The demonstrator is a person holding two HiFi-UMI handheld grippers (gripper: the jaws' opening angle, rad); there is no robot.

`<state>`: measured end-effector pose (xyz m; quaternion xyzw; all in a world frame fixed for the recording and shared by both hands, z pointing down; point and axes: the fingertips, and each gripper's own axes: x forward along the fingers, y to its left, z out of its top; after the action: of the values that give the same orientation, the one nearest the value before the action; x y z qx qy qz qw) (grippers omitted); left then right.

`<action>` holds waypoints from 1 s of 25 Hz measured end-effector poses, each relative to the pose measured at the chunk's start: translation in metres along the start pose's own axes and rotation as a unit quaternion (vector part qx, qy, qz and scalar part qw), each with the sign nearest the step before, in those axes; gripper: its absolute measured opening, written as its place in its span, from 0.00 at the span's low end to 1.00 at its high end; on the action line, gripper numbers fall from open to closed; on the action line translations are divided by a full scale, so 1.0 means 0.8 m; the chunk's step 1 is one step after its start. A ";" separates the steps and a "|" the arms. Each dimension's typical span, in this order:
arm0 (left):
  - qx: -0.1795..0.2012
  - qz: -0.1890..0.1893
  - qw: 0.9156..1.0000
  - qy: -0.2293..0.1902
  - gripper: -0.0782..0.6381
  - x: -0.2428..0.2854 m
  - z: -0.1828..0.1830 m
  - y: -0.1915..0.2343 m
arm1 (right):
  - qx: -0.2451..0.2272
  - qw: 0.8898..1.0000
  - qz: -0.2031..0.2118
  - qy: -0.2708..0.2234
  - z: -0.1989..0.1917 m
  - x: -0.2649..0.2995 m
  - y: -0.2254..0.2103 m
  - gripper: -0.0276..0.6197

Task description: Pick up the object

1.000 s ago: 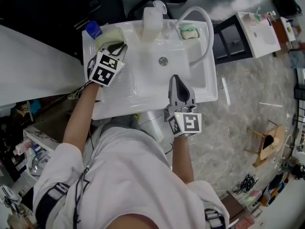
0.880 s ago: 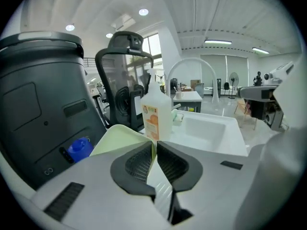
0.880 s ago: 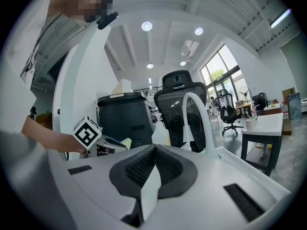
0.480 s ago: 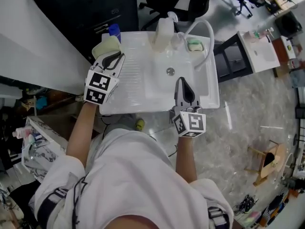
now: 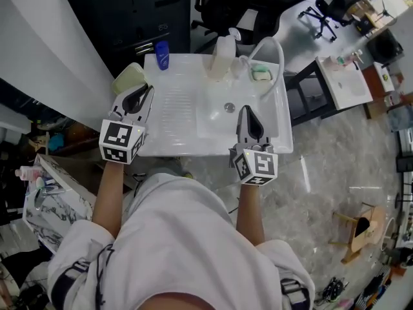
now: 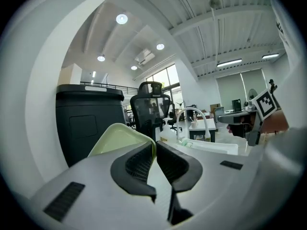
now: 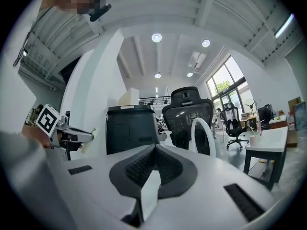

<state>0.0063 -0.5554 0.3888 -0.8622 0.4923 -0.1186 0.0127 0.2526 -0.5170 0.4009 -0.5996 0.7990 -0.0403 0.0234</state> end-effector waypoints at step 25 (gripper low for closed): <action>-0.014 0.019 0.999 -0.043 0.17 -0.042 0.007 0.026 | -0.009 1.000 0.000 -0.007 0.011 0.010 0.020 0.05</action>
<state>-0.0267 -0.5379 0.3743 -0.8569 0.5095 -0.0746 0.0236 0.2357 -0.5206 0.3903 -0.5999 0.7992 -0.0287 0.0236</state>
